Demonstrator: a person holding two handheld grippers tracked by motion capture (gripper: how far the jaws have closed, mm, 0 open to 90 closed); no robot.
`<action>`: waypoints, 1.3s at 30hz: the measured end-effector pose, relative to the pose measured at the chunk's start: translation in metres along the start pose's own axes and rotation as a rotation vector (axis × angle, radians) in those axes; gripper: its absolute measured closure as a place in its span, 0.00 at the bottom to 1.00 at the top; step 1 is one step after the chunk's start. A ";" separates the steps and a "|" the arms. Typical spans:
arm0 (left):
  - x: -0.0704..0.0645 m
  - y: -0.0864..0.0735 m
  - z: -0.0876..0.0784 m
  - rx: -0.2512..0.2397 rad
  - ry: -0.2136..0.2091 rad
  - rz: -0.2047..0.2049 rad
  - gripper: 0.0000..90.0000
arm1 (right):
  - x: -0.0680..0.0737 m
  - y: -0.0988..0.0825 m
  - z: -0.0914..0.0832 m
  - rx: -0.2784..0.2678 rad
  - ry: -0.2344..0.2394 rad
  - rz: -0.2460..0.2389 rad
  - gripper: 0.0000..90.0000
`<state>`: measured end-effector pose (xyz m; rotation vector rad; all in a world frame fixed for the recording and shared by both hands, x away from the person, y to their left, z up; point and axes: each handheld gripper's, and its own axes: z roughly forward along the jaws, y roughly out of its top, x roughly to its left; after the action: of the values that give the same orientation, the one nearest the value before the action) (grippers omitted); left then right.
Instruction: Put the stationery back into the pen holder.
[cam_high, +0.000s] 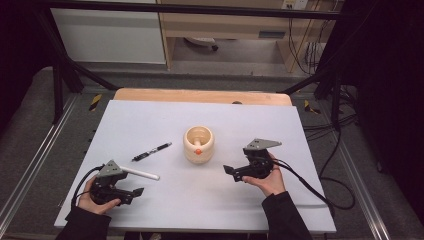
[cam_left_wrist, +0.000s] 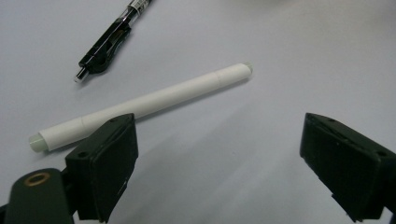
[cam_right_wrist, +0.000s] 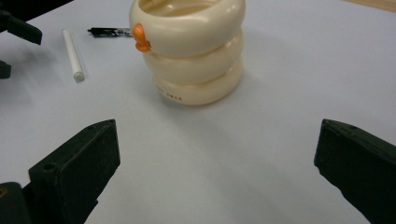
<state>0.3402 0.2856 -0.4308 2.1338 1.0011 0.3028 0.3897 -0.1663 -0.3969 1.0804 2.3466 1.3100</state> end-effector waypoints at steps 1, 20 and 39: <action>0.000 0.001 -0.001 0.001 -0.002 0.008 0.13 | -0.001 -0.003 -0.002 0.000 -0.001 0.002 0.01; 0.009 0.013 -0.011 -0.043 0.036 -0.029 0.40 | -0.015 -0.050 -0.029 0.008 -0.027 0.031 0.02; 0.035 0.032 -0.005 0.034 0.133 -0.082 0.74 | -0.021 -0.066 -0.043 0.008 -0.053 0.057 0.02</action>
<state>0.3794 0.3011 -0.4077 2.1189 1.1739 0.3945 0.3492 -0.2292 -0.4287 1.1777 2.3009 1.2762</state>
